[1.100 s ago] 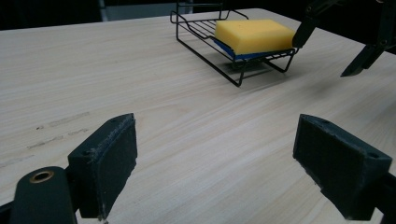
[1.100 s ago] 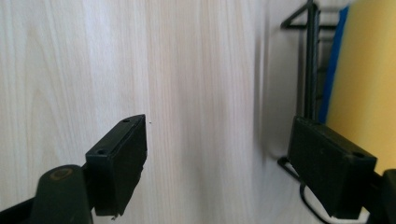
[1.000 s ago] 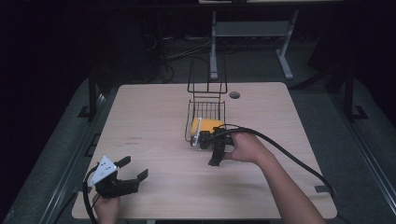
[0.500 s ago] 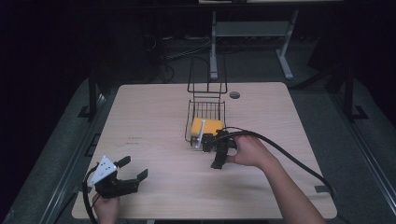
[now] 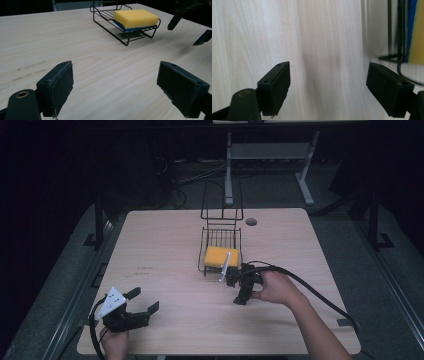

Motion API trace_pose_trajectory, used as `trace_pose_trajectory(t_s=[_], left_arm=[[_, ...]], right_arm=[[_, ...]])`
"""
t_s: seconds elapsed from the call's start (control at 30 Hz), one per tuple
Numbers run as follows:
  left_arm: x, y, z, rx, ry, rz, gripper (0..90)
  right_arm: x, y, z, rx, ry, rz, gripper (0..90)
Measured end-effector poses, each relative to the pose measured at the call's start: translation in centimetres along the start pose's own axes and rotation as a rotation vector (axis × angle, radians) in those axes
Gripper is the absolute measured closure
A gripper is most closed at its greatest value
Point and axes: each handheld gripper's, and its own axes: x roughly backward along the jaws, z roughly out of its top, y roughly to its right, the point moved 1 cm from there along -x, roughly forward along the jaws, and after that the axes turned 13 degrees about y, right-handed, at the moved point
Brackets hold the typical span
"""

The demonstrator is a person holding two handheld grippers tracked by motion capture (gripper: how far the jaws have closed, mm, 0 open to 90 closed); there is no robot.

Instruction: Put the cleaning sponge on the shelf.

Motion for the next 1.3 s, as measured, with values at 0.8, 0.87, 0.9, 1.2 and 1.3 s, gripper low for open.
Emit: trace_pose_trajectory(t_s=[0.8,0.87,0.9,1.2,1.3], left_arm=[[0.2,0.1,0.0,-0.007,-0.001,0.000,12.9],[0.2,0.1,0.0,-0.008,-0.001,0.000,13.0],[0.2,0.1,0.0,-0.008,-0.001,0.000,12.9],[0.1,0.3,0.0,-0.008,-0.001,0.002,13.0],[0.1,0.3,0.0,-0.009,0.000,0.001,13.0]], right_arm=[[1.0,-1.0,-2.2,-0.038,0.007,-0.011,18.9],[1.1,-1.0,-2.3,-0.041,0.006,-0.012,18.8],[1.1,-1.0,-2.4,-0.041,0.008,-0.010,18.8],[1.2,-1.4,-3.7,-0.063,0.014,-0.016,19.2],[1.3,-1.5,-4.3,-0.076,0.009,-0.011,18.9]])
